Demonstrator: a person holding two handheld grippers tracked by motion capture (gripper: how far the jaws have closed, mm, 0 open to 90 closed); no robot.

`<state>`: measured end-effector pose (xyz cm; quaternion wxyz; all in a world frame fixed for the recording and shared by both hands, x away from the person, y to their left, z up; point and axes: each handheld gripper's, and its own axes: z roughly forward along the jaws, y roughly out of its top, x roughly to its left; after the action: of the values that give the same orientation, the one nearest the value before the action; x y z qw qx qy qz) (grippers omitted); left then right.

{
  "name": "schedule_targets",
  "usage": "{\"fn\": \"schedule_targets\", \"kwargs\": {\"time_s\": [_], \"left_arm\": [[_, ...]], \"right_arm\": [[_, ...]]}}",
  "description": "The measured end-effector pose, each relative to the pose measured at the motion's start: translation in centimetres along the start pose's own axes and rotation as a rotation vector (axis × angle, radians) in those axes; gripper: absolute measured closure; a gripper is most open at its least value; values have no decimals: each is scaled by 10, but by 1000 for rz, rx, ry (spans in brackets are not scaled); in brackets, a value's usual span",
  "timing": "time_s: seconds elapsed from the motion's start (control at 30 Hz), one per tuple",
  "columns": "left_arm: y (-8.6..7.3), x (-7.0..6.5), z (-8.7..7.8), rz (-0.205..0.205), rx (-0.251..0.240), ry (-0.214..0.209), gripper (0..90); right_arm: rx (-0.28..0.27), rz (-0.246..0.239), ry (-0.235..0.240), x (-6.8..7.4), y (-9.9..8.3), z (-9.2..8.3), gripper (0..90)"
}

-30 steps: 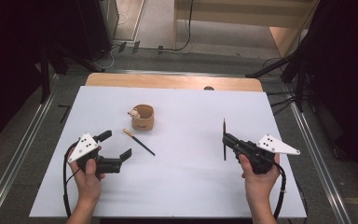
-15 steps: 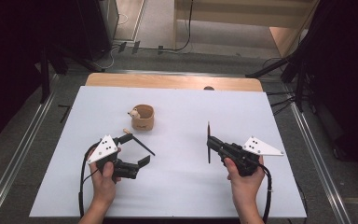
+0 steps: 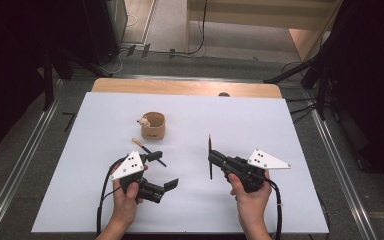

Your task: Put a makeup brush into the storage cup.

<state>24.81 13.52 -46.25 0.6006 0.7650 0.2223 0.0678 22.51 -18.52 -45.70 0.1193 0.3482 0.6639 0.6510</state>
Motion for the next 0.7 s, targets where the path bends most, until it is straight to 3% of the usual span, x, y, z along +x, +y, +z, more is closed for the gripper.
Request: {"fn": "schedule_targets", "kwargs": {"time_s": [0.2,0.33,0.47,0.57,0.7], "left_arm": [[0,-11,11,12,25,-8,1],[1,-18,16,-3,31,24,153],[0,-23,19,-1,44,24,201],[0,-27,23,-4,47,1,228],[1,-31,25,-2,50,8,311]], "right_arm": [[-7,2,33,9,-2,7,848],[-24,2,75,17,-5,14,848],[-26,-3,93,22,-6,18,848],[-33,-9,107,26,-7,21,848],[-39,-16,120,31,-10,26,848]]}}
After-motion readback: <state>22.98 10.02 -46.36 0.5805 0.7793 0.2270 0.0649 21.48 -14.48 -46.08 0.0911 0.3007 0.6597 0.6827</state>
